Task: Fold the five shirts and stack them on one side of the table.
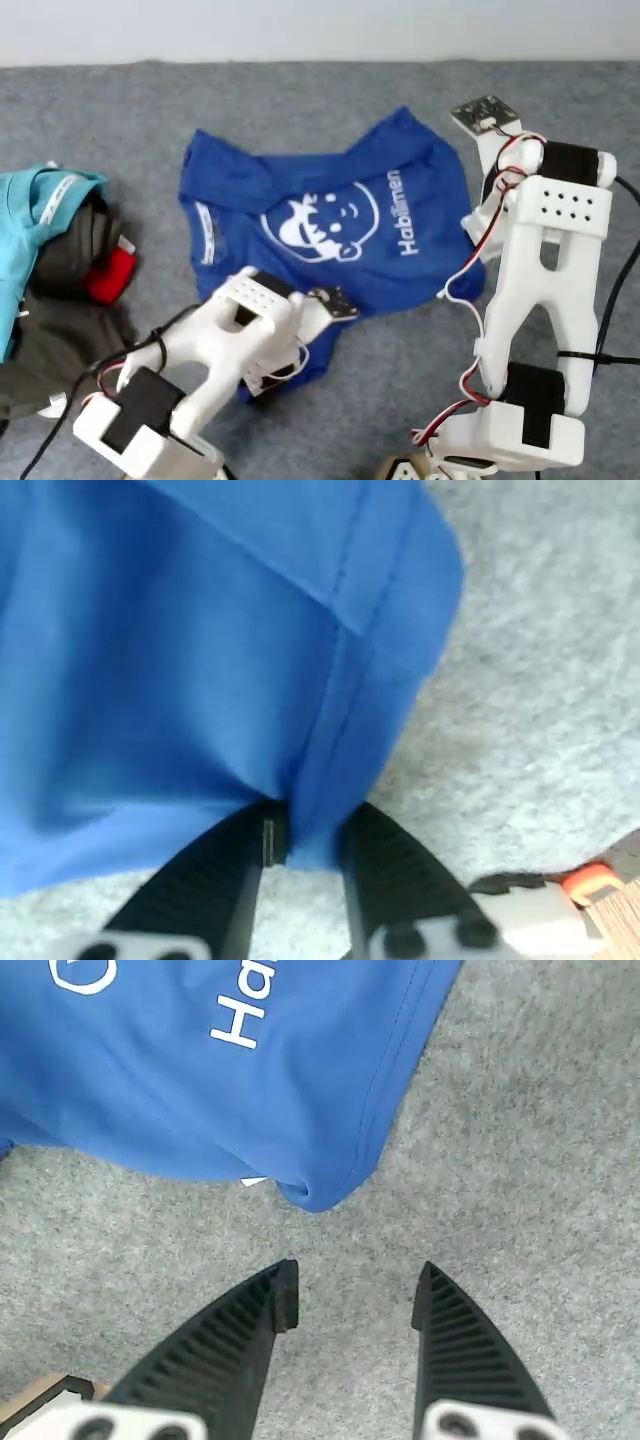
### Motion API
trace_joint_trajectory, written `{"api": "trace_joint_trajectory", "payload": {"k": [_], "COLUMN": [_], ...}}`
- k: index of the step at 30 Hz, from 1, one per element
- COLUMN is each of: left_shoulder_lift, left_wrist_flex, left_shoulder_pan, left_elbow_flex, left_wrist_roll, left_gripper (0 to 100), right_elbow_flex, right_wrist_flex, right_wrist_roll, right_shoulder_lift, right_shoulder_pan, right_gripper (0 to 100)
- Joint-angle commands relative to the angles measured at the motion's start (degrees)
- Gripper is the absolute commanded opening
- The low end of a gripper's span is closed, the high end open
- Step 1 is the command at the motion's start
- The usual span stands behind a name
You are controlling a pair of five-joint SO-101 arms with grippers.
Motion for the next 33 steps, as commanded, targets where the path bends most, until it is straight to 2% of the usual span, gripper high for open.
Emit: {"api": "trace_joint_trajectory", "payload": {"k": [1,6,12,17,23,29,33], "left_shoulder_lift": [-5.7,-18.8,-31.6,-36.0,-36.6,-36.3,-36.2], "left_wrist_flex": [-3.2,2.2,10.3,15.3,16.9,16.4,14.5], "left_shoulder_pan": [0.0,-6.1,-22.1,-33.3,-45.7,-47.2,-47.5], "left_elbow_flex": [-0.7,-1.7,-7.3,-13.5,-21.0,-20.6,-20.0], "left_wrist_roll": [-0.4,-3.0,-12.2,-17.2,-17.8,-17.7,-17.6], "left_gripper": [1,1,1,1,1,1,1], "right_elbow_flex": [-2.8,-2.8,-2.8,-2.5,-2.2,8.2,18.1], "right_wrist_flex": [0.5,0.5,0.7,4.4,4.5,3.8,-1.6], "right_wrist_roll": [0.0,0.0,1.1,4.5,4.4,4.5,4.4], "right_shoulder_lift": [-2.9,-2.9,-2.9,-2.8,-2.2,-2.2,-2.8], "right_shoulder_pan": [0.6,1.6,3.7,1.5,-2.9,-13.0,-18.9], "right_gripper": [19.4,19.3,19.3,19.3,19.3,19.3,19.3]}}
